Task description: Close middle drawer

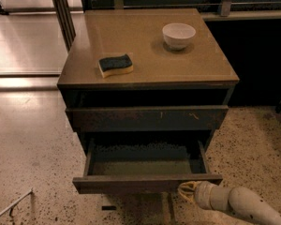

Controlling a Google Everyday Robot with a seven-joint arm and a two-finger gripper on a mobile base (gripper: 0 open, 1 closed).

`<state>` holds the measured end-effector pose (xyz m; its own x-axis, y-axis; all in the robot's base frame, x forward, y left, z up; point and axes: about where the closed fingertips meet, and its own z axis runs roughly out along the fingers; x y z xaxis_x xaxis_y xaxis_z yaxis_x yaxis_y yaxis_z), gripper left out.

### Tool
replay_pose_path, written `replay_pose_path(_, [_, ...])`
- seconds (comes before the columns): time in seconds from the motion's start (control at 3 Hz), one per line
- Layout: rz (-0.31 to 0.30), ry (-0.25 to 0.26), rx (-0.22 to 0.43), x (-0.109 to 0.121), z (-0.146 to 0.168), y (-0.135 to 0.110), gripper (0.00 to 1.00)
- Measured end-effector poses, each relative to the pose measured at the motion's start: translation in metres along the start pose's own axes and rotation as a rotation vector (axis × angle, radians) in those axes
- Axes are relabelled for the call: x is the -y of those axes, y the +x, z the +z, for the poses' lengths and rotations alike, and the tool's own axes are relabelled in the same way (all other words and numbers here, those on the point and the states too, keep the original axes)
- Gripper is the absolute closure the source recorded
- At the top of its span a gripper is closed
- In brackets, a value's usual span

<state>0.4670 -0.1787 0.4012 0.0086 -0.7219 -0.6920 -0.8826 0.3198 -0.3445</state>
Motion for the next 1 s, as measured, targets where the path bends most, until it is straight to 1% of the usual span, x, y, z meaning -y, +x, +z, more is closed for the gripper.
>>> replay_pose_path(0.33, [-0.029,0.011,0.013,0.012,0.009,-0.004,1.00])
replay_pose_path(1.0, [-0.036,0.012,0.002,0.047,0.031,-0.003,1.00])
